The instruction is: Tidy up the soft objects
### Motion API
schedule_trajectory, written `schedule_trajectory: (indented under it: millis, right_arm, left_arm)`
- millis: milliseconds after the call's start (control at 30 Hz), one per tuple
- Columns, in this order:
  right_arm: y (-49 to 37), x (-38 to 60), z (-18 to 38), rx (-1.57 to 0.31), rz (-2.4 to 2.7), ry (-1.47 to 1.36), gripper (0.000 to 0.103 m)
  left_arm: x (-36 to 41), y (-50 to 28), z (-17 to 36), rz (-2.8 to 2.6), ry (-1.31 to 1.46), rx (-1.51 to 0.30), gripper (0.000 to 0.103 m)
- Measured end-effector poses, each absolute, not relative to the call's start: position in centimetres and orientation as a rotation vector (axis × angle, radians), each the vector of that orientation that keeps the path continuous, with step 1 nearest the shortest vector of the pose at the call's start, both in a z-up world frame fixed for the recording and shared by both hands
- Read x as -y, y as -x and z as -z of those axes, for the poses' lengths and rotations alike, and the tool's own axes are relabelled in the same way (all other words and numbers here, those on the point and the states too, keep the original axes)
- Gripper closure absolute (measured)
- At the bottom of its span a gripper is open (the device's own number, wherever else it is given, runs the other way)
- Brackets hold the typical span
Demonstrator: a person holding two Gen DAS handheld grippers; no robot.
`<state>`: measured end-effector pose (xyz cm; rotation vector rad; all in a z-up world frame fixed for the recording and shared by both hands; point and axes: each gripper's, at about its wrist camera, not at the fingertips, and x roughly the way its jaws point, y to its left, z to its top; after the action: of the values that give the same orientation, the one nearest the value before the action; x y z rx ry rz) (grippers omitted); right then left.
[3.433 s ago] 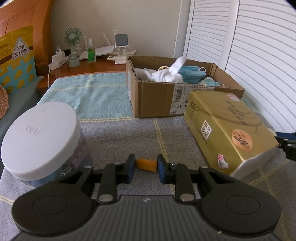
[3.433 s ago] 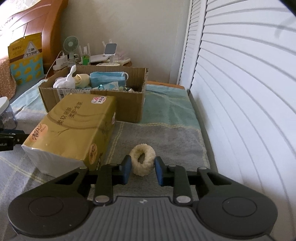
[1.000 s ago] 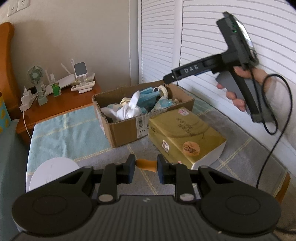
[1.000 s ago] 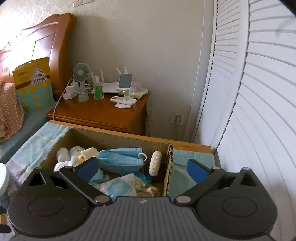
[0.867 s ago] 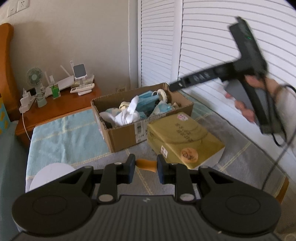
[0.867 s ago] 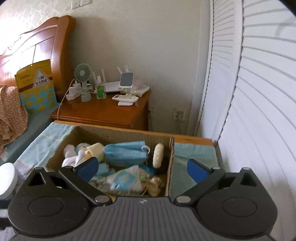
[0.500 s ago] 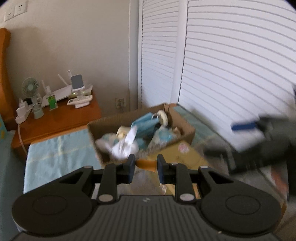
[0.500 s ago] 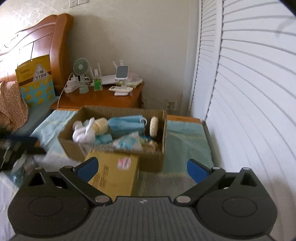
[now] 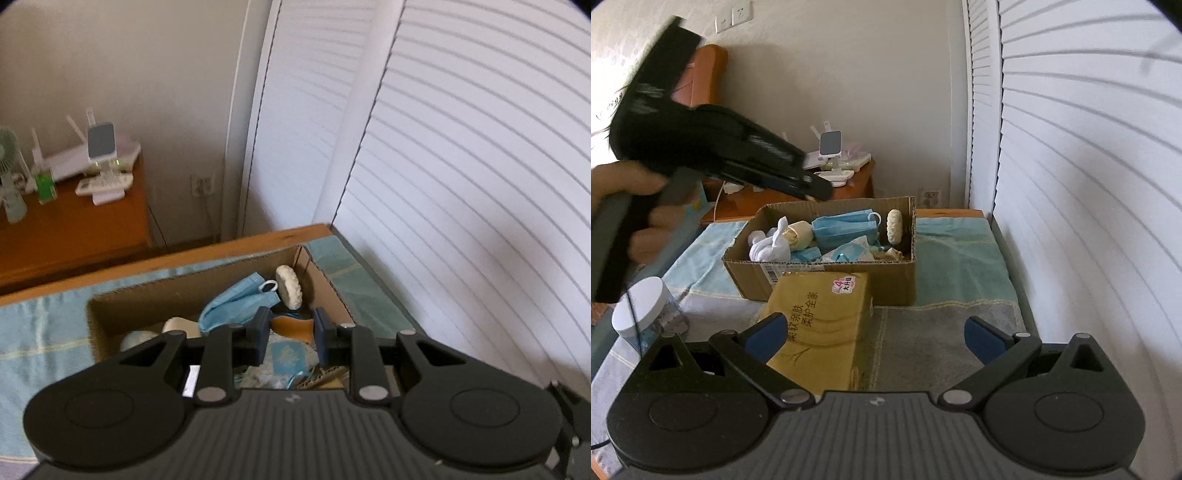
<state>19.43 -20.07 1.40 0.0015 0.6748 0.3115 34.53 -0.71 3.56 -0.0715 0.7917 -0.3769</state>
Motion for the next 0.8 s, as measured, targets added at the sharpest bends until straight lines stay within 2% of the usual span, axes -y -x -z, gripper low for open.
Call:
schedule_trajectory:
  millis: [133, 233, 300, 500, 800]
  right_arm:
    - [-19.4, 20.2, -1.3, -0.677, -0.313, -0.003, 0.000]
    - [-19.5, 20.3, -1.4, -0.675, -0.316, -0.002, 0.000]
    - [-19.4, 20.3, -1.4, -0.672, -0.319, -0.004, 0.000]
    - [-19.2, 20.2, -1.5, -0.671, -0.313, 0.003, 0.000]
    - [-18.9, 19.6, -2.0, -0.711, -0.223, 0.030, 0.000]
  left_arm:
    - [1.7, -35.2, -2.9, 0.348, 0.033, -0.801, 0.074]
    - [1.9, -35.2, -2.9, 0.336, 0.030, -0.789, 0.048]
    - [1.8, -35.0, -3.2, 0.321, 0.028, -0.763, 0.021]
    - [1.5, -32.8, -4.6, 0.286, -0.018, -0.670, 0.006]
    - [0.0, -25.3, -4.7, 0.221, -0.083, -0.603, 0.001]
